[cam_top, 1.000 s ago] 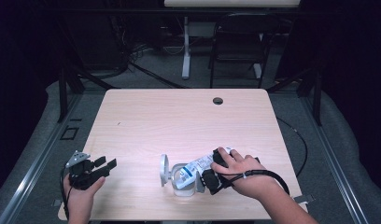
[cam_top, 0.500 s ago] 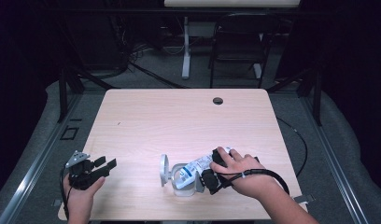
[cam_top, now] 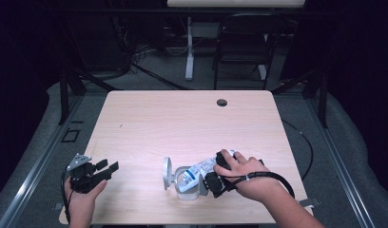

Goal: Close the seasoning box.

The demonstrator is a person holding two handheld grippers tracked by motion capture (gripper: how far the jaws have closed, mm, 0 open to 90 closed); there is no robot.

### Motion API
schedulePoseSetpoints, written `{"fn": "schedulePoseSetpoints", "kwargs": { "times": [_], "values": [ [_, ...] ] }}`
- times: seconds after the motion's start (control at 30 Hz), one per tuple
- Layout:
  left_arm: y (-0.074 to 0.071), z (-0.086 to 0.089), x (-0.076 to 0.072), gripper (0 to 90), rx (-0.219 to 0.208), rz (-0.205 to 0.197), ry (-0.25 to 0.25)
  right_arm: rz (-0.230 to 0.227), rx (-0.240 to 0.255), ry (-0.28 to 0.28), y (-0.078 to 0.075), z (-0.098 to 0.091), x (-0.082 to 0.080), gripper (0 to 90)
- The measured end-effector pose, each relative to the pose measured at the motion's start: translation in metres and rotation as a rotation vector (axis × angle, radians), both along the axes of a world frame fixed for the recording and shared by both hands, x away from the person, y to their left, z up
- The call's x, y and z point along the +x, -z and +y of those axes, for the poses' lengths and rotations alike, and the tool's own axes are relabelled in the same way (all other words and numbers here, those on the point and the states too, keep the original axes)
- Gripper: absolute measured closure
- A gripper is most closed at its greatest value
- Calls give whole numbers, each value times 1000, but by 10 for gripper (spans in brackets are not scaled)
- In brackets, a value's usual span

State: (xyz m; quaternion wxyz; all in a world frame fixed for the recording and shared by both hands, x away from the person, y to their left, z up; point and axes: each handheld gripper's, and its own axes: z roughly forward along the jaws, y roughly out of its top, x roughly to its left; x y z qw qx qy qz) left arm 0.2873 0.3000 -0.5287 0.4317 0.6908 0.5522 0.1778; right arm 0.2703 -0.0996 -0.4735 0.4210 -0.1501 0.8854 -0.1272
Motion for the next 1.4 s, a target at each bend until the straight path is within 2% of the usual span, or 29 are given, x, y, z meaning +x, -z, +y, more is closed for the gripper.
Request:
{"fn": "schedulePoseSetpoints", "kwargs": {
  "times": [0.43, 0.47, 0.63, 0.7, 1.4],
  "values": [
    [0, -1, 0, 480, -3, -8, -4, -2, -13, 0, -1, 1, 0, 432],
    [0, 0, 0, 480, -2, -7, -4, -9, -25, 1, -2, 2, -1, 433],
    [1, 0, 0, 480, -2, -6, -3, -2, -13, -1, 0, 1, 0, 434],
    [0, 0, 0, 480, 1, 3, 1, -4, -18, -1, -1, 1, -1, 434],
    [1, -1, 1, 480, -1, -5, -4, -7, -34, -4, -2, 3, -1, 435]
  ]
}}
